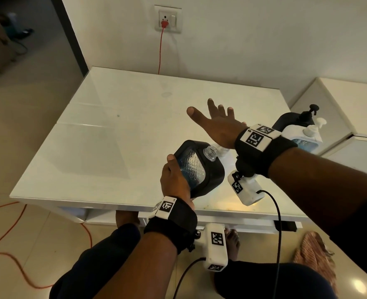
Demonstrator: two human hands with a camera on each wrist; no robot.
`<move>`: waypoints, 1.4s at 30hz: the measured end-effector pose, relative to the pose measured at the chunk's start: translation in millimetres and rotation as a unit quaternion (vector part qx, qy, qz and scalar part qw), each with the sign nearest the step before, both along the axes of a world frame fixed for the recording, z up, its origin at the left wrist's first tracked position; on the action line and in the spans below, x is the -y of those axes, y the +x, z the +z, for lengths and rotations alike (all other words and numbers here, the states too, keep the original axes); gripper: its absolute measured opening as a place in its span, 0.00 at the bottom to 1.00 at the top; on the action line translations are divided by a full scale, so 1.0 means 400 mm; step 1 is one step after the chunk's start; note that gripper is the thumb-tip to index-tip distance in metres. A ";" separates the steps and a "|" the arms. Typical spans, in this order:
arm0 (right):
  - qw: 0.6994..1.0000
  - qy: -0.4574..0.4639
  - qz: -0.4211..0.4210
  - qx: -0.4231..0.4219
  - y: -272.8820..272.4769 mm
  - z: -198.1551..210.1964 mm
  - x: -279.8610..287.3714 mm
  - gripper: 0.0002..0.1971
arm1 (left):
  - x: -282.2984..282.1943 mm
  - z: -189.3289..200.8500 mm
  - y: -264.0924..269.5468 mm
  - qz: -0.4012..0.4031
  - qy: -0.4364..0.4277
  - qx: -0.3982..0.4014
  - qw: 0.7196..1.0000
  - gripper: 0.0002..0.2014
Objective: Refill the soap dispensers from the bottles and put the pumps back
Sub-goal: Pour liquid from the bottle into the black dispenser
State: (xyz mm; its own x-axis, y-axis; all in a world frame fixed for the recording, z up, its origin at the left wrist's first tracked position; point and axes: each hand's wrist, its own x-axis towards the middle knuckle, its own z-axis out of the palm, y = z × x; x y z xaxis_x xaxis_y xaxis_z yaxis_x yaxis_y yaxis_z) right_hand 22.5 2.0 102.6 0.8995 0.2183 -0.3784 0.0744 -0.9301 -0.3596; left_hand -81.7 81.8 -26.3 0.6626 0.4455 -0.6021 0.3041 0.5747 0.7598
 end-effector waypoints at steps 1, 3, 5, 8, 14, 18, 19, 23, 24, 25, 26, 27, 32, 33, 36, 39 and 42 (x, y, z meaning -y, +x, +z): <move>1.000 -0.004 -0.001 0.000 0.001 -0.003 0.002 0.53 | 0.002 0.007 -0.001 -0.004 -0.001 -0.001 1.000 0.31; 1.000 -0.012 -0.003 0.002 0.002 -0.007 0.003 0.53 | 0.002 0.015 -0.001 -0.005 -0.007 -0.003 1.000 0.31; 1.000 -0.024 0.002 0.005 0.001 -0.008 -0.001 0.53 | 0.002 0.011 0.000 0.002 -0.008 -0.004 1.000 0.26; 0.999 -0.031 0.014 0.007 -0.001 -0.003 -0.007 0.52 | -0.003 0.003 0.002 0.005 -0.010 -0.013 1.000 0.22; 1.000 -0.005 -0.001 -0.001 0.004 0.009 -0.003 0.51 | 0.006 0.003 0.000 -0.002 -0.016 0.002 1.000 0.20; 1.000 -0.008 -0.004 0.007 0.004 -0.009 -0.003 0.53 | 0.009 -0.001 0.004 0.000 -0.003 0.005 1.000 0.23; 1.000 -0.010 -0.004 0.009 0.004 -0.011 -0.003 0.53 | 0.009 0.002 0.004 0.000 -0.003 0.005 1.000 0.24; 1.000 -0.013 0.006 0.011 0.005 -0.010 -0.006 0.53 | 0.005 0.008 0.004 0.000 -0.008 -0.002 1.000 0.32; 1.000 -0.013 0.009 0.012 0.006 -0.007 -0.006 0.52 | 0.005 0.010 0.002 -0.002 -0.005 -0.001 1.000 0.29; 1.000 -0.009 0.008 0.010 0.007 -0.002 -0.007 0.52 | 0.006 0.011 0.001 -0.001 -0.004 0.000 1.000 0.25; 1.000 -0.001 0.004 0.006 0.008 0.004 -0.007 0.51 | 0.005 0.006 0.002 0.003 -0.008 0.002 1.000 0.22; 1.000 0.008 -0.002 0.000 0.009 0.009 -0.007 0.51 | 0.006 0.004 0.003 0.006 -0.011 0.001 1.000 0.21; 1.000 0.011 -0.007 0.008 0.007 -0.004 0.001 0.51 | 0.008 -0.003 0.006 0.007 -0.016 0.003 1.000 0.20; 1.000 0.003 -0.005 0.016 0.008 -0.008 0.002 0.52 | 0.009 -0.004 0.006 0.006 -0.014 0.005 1.000 0.20; 0.999 -0.010 -0.003 0.031 0.008 -0.018 0.002 0.53 | 0.007 -0.003 0.004 0.006 -0.014 0.007 1.000 0.21; 1.000 -0.010 -0.001 0.028 0.008 -0.015 -0.002 0.52 | 0.006 0.001 0.003 0.003 -0.013 -0.005 1.000 0.25; 1.000 -0.007 -0.002 0.030 0.014 -0.004 -0.004 0.51 | 0.006 0.004 0.001 0.006 -0.008 -0.003 1.000 0.23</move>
State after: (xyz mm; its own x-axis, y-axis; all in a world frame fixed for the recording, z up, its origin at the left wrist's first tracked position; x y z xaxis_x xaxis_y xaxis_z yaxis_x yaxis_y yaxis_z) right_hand 27.9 3.7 101.2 0.9216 0.2102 -0.3263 0.0922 -0.9352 -0.3419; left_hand -81.5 79.3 -24.6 0.6537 0.4432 -0.6134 0.3021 0.5903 0.7485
